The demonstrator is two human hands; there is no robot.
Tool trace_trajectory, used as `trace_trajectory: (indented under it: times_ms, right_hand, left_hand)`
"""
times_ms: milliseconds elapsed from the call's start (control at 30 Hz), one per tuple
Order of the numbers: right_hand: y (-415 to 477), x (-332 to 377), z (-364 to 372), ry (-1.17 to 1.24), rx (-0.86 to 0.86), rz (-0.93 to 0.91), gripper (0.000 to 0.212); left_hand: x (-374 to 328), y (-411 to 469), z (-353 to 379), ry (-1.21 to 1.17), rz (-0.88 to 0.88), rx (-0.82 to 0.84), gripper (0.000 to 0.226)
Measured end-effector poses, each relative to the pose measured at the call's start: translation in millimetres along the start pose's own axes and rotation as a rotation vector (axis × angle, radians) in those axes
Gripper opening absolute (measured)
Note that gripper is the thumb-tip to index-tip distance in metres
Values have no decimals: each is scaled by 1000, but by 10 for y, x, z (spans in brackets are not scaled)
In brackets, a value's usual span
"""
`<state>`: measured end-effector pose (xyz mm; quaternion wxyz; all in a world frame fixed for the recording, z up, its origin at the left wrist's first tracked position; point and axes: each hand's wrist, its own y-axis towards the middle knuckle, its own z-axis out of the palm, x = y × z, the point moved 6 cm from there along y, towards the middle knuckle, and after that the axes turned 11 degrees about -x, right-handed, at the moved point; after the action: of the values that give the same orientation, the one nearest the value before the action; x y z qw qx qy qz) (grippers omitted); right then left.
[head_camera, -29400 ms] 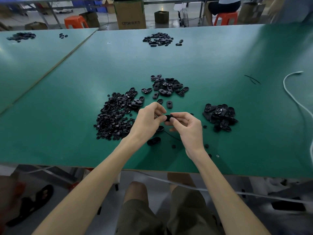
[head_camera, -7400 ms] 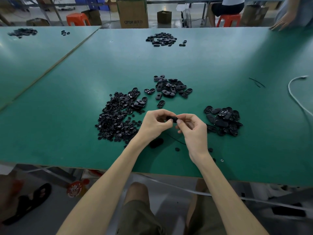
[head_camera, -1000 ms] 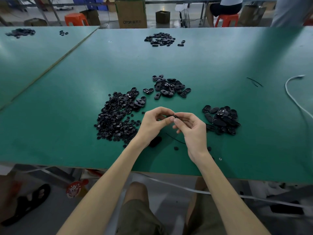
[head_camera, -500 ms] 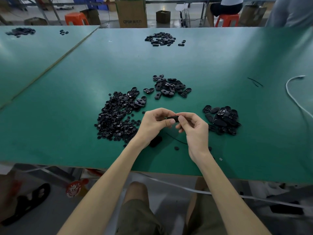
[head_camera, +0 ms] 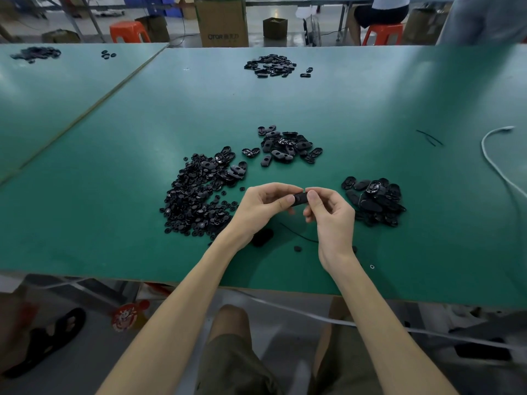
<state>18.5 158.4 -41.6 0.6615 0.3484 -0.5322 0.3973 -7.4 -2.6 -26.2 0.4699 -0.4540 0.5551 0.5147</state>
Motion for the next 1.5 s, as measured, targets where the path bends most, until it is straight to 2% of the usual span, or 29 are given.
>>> trace_trajectory:
  times_ms: [367,834,1267,1501]
  right_hand:
    - [14,-18,-6,24,-34,28,3]
    - [-4,-14,20,50,32,23,6]
    - [-22,-4,54,-22,93,-25,11]
    - [-13,-12,60,-18,82,-17,8]
  left_hand:
    - [-12,-10,-4,92,1,-30,19]
    - [-34,-29,25,56,-1,-21,14]
    - [-22,-24,1,73,-7,-74,19]
    - [-17,-21,-28,25,-27,-64,16]
